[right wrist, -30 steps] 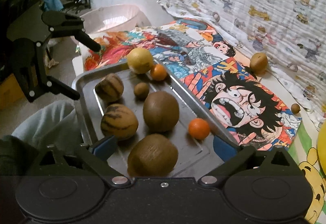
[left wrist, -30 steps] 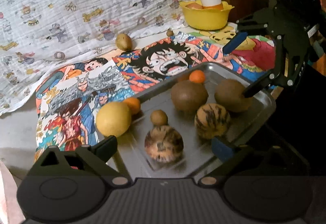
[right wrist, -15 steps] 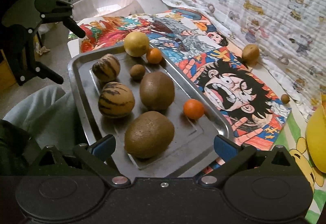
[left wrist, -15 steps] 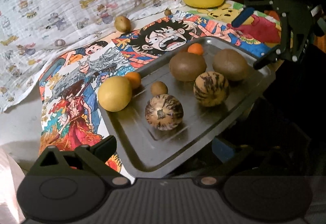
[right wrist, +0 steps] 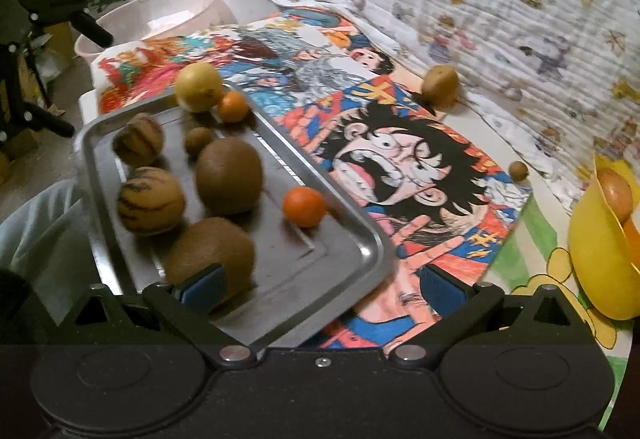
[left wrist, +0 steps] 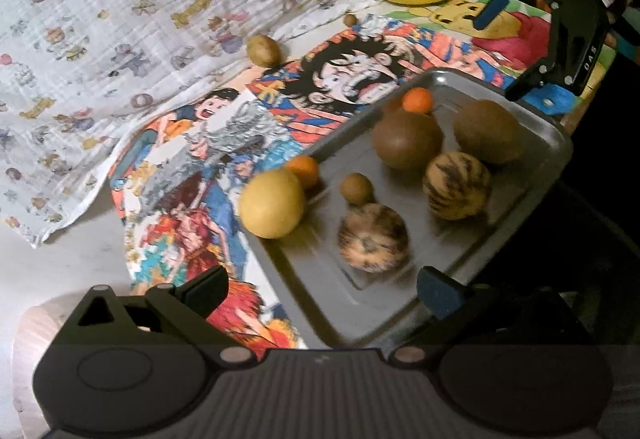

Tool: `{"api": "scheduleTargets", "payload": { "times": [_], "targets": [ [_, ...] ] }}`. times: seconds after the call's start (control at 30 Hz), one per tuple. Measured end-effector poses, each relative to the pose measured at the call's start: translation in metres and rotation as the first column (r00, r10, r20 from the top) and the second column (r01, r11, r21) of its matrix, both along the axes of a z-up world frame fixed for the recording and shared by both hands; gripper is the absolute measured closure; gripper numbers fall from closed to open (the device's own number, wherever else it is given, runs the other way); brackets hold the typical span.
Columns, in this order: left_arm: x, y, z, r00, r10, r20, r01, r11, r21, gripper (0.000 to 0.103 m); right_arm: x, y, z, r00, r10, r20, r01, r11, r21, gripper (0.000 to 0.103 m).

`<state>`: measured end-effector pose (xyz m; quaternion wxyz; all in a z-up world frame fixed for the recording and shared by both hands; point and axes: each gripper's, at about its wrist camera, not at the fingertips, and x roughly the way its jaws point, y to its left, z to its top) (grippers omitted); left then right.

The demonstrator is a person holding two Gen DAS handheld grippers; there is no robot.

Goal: Organize fruits
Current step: 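Move both open tools from the tray toward the remaining loose fruits, then grasp the large yellow-brown oval fruit with the left tool while the right tool grasps a small brown fruit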

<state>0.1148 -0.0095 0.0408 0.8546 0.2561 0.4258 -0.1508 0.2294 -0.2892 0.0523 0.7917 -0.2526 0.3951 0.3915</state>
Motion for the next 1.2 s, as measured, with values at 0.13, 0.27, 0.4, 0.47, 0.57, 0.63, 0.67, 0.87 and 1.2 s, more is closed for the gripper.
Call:
{"api": "scheduleTargets", "payload": {
  "times": [0.13,0.27,0.4,0.47,0.57,0.63,0.67,0.87,1.2],
  "targets": [
    [0.018,0.01,0.015,0.999,0.048,-0.002,-0.048,0.998,-0.032,0.001,0.017,-0.005,0.007,1.0,-0.021,0.022,0.021,0.999,-0.028,0.001],
    [0.042,0.017,0.033,0.995,0.102,0.017,-0.101,0.992,-0.075,0.001,0.037,-0.013,0.028,0.995,-0.043,0.086,0.045,0.999,-0.017,0.001],
    [0.076,0.019,0.05,0.989,0.139,0.052,-0.131,0.982,-0.139,0.001,0.06,-0.018,0.047,0.982,-0.108,0.154,0.097,0.992,0.075,0.001],
    [0.091,0.016,0.055,0.988,0.142,0.063,-0.13,0.979,-0.158,0.001,0.07,-0.019,0.051,0.97,-0.15,0.189,0.122,0.981,0.15,0.001],
    [0.118,0.008,0.062,0.987,0.144,0.067,-0.13,0.975,-0.179,0.001,0.086,-0.014,0.053,0.963,-0.19,0.19,0.148,0.965,0.218,0.001],
    [0.136,0.001,0.068,0.987,0.156,0.047,-0.145,0.971,-0.189,0.001,0.096,-0.008,0.056,0.957,-0.22,0.19,0.176,0.959,0.223,0.001],
    [0.144,-0.002,0.071,0.986,0.162,0.042,-0.151,0.969,-0.194,0.001,0.103,-0.004,0.058,0.955,-0.234,0.184,0.192,0.956,0.221,0.001],
    [0.209,-0.013,0.083,0.973,0.224,0.047,-0.196,0.923,-0.332,0.001,0.15,0.014,0.052,0.944,-0.318,0.085,0.295,0.933,0.206,0.001],
    [0.317,0.0,0.003,0.928,0.372,-0.023,-0.329,0.792,-0.515,0.001,0.197,0.022,-0.025,0.838,-0.546,0.011,0.523,0.808,0.273,0.01]
  ]
}}
